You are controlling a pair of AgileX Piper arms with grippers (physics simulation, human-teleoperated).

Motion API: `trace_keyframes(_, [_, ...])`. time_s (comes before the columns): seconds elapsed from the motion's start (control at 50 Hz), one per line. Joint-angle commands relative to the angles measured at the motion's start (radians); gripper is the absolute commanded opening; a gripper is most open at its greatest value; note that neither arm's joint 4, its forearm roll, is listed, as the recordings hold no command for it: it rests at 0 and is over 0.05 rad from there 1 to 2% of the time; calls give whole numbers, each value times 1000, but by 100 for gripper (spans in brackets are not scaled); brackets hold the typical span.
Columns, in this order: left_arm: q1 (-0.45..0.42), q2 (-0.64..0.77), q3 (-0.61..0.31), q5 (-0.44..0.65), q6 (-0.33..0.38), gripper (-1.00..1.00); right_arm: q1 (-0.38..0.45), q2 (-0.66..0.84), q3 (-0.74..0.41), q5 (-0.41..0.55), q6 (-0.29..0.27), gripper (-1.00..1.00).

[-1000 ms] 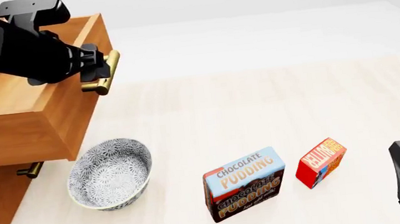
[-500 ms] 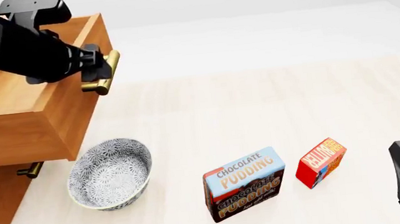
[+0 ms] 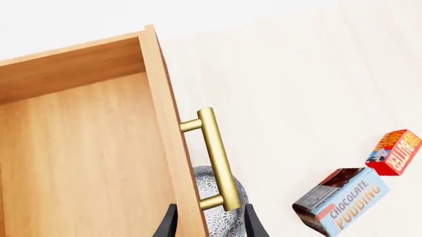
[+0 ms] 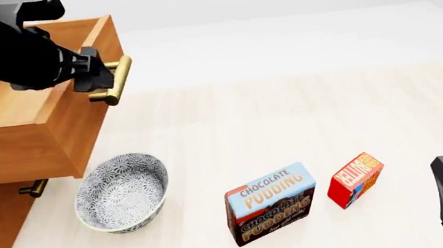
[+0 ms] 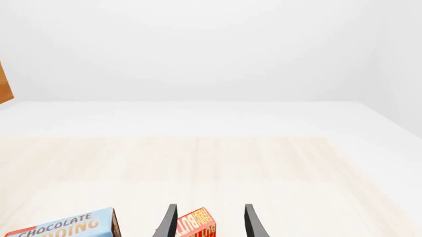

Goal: Put the butter at the back in the top drawer of the cabinet and close it.

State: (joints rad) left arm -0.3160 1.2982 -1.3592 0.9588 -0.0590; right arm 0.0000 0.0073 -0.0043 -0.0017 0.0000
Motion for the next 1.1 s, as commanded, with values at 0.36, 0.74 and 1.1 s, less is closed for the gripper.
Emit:
trace_keyframes(0.36, [3,-95,-45,87,53,100,0,0,0,0,0,100])
trace_keyframes(0.74, [-32,-147,-95,133,94,100,0,0,0,0,0,100])
trace_keyframes(1.1, [-85,-142,-137,118,148,100,0,0,0,0,0,100])
